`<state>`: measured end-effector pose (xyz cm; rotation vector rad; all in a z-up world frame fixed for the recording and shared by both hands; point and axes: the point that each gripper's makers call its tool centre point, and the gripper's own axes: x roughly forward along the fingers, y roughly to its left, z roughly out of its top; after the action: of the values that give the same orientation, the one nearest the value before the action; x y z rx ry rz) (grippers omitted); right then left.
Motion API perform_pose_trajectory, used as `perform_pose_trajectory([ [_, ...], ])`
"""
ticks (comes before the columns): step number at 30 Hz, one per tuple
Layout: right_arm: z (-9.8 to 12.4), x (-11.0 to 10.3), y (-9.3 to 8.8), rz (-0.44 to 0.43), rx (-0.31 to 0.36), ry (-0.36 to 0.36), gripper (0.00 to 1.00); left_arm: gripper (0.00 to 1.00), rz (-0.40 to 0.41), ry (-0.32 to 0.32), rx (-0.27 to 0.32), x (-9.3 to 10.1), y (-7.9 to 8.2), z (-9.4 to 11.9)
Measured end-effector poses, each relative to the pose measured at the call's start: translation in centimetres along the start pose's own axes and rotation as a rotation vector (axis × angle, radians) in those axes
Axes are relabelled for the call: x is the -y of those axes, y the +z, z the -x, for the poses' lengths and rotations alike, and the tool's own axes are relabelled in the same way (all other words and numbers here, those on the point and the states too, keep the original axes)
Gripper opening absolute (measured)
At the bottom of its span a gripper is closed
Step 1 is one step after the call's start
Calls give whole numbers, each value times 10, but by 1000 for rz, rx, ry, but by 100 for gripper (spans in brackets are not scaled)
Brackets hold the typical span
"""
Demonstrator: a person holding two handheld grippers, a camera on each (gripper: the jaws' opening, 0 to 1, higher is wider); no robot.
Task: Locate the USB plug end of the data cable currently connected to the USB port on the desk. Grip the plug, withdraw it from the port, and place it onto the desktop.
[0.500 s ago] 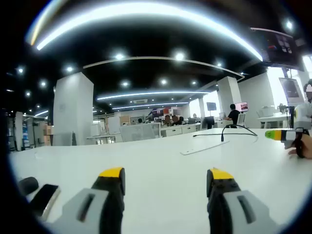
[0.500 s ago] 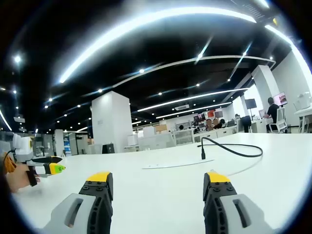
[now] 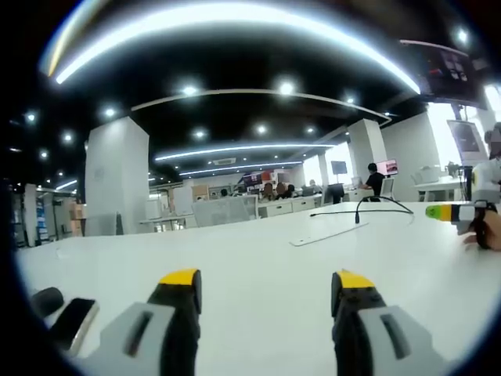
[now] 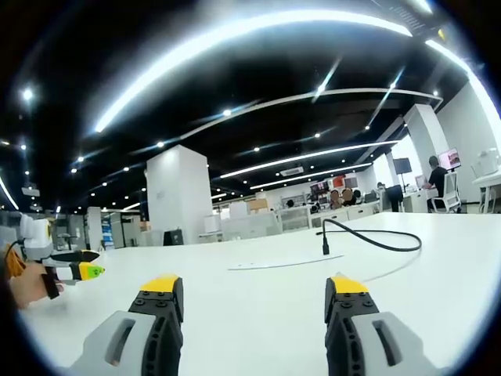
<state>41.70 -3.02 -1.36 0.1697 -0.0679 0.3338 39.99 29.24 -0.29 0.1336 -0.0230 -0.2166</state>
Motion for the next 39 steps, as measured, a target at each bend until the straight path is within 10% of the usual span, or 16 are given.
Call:
perform_pose_trajectory([
  [39,3,3,-2,1,-4,-7,73,67,-10,-5,-7,3,-2,2],
])
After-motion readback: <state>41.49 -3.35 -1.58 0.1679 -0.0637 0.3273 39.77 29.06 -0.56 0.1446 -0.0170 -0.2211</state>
